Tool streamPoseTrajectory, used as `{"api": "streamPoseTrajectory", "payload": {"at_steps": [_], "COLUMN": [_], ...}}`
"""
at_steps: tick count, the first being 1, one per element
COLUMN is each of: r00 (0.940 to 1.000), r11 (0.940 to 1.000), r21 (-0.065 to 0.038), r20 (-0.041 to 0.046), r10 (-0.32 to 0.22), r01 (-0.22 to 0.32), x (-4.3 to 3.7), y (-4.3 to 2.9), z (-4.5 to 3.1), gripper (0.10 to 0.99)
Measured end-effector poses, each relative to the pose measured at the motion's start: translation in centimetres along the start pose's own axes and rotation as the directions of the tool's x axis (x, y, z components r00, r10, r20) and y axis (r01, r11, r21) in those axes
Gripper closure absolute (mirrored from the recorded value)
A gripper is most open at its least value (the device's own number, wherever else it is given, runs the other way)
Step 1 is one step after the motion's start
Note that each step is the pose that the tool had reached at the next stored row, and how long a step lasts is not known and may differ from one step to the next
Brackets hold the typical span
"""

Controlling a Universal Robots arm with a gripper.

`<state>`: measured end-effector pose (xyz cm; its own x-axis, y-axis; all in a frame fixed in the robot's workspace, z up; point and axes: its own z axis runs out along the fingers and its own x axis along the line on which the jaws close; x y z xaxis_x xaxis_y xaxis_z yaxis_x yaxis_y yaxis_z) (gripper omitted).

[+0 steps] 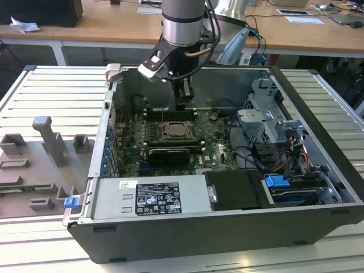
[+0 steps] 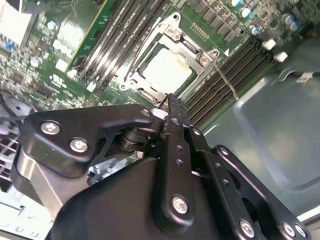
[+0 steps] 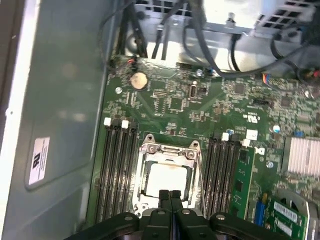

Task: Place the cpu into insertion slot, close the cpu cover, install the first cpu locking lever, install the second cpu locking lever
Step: 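Install the first cpu locking lever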

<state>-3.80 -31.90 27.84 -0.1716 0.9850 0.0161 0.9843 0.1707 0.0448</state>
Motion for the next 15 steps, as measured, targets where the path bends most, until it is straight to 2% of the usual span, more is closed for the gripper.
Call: {"api": "streamPoseTrajectory", "payload": {"at_steps": [4,10,12,15], "r00": [0.9988,0.9928,0.9901,0.9822], "r11": [0.9988,0.9928,0.9901,0.9822], "r21": [0.001,0.002,0.003,0.005], "r20": [-0.0024,-0.0057,-0.0069,-0.0096], "r10": [-0.049,-0.120,-0.140,-0.188], "r01": [0.049,0.120,0.140,0.188], "x": [0.02,0.04,0.05,0.04], "y": [-0.08,-0.23,-0.24,-0.25], "z": [0.02,0.05,0.05,0.07], "gripper": [0.980,0.980,0.980,0.980]}}
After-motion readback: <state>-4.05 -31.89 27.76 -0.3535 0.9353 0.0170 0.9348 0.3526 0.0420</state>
